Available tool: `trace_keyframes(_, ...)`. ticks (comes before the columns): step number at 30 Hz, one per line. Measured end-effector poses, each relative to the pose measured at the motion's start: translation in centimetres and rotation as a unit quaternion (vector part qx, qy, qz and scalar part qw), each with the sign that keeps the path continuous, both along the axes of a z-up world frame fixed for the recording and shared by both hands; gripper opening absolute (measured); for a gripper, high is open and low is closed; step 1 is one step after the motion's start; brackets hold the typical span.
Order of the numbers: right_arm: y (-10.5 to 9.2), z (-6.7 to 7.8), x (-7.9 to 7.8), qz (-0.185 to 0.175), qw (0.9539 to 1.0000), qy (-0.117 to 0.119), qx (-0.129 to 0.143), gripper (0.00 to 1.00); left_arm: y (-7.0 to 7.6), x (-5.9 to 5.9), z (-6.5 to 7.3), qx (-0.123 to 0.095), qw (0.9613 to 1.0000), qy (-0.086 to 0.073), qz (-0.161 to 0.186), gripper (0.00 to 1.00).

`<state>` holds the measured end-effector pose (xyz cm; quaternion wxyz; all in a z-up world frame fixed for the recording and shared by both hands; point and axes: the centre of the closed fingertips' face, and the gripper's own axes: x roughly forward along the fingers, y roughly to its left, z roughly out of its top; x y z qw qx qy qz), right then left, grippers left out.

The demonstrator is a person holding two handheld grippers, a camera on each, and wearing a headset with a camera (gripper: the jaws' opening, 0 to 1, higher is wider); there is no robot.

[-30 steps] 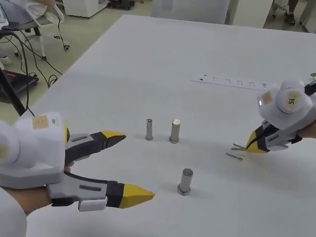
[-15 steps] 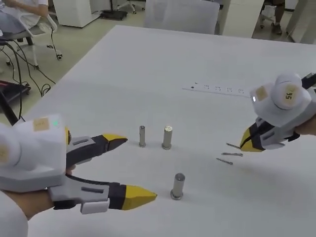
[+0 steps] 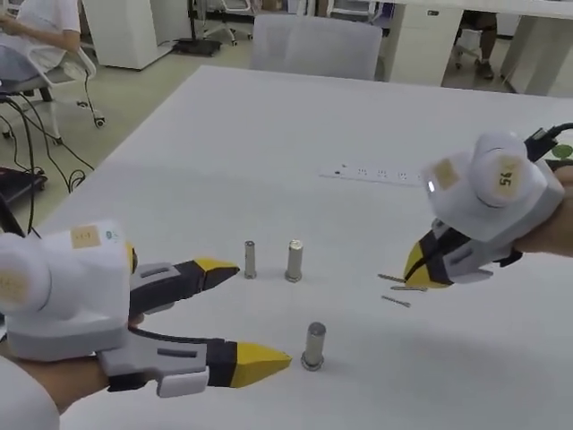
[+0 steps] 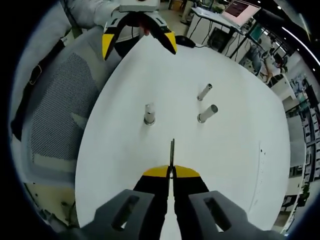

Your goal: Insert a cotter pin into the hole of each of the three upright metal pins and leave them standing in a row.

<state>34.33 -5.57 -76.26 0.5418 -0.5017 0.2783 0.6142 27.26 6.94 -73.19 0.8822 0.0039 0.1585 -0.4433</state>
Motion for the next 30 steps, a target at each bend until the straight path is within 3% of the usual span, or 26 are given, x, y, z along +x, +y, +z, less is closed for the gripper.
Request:
trace_keyframes(10,2.1,0.5,-2.7,0.034,0.9994,-0.003,0.009,0.03,-0.9,-0.7,-0.2,-0.014,0.9997,0.021,0.004,0.61)
trace_keyframes(15,3.0,1.0,-4.0,0.049,0.9987,-0.008,0.011,0.03,-1.4,-1.0,0.0,-0.042,0.9978,0.048,0.015,0.54)
trace_keyframes(18,3.6,1.2,-4.8,0.058,0.9982,-0.01,0.013,0.03,-1.5,-1.1,-0.1,-0.047,0.9969,0.061,0.015,0.45)
trace_keyframes(20,3.9,1.3,-5.1,0.063,0.9978,-0.011,0.014,0.03,-1.8,-1.2,-0.3,-0.048,0.9963,0.07,0.016,0.44)
trace_keyframes(25,4.7,1.4,-6.2,0.075,0.9969,-0.012,0.018,0.03,-2.5,-1.4,-0.5,-0.074,0.9914,0.106,0.021,0.35)
trace_keyframes(30,5.2,1.3,-7.0,0.082,0.9963,-0.012,0.021,0.03,-3.1,-1.3,-0.4,-0.11,0.9829,0.145,0.029,0.28)
